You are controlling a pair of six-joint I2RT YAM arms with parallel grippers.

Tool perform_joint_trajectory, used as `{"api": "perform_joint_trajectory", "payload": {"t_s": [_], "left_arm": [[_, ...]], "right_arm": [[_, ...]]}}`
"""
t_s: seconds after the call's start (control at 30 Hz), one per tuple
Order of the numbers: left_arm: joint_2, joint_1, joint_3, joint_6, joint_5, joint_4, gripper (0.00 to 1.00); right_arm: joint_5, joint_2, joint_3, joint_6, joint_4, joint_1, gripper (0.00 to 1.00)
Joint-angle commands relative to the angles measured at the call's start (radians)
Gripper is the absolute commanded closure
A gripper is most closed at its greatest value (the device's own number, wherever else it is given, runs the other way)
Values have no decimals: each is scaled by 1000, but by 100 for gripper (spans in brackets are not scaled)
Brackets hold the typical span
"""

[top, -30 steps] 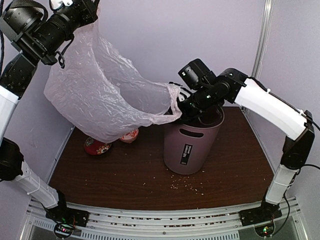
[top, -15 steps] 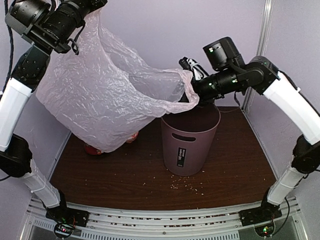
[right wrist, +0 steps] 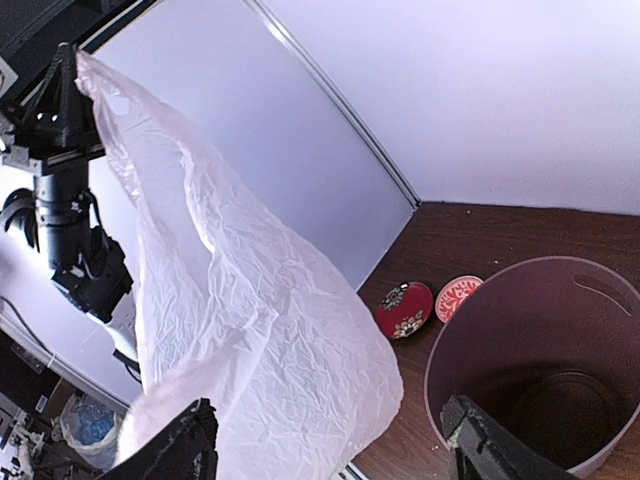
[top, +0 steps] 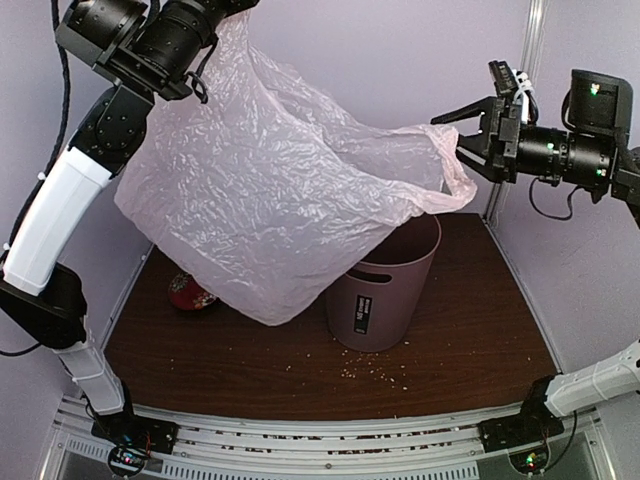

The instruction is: Put the trash bags into the trash bin

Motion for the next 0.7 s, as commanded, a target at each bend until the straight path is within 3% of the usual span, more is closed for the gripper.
{"api": "perform_joint_trajectory", "payload": {"t_s": [0.0, 0.3, 0.5, 0.67], "left_arm": [[21, 3, 56, -9, 21, 73, 100], [21, 3, 43, 9, -6, 48, 100], [-7, 2, -6, 45, -42, 57, 100], [-23, 3, -44, 70, -81, 73, 100]], "right_arm": [[-89, -42, -71, 2, 139, -1, 22], [-172, -129, -121, 39, 262, -1, 17], [-148, -131, -109, 50, 219, -1, 18], [-239, -118, -133, 38, 197, 1, 15]]}}
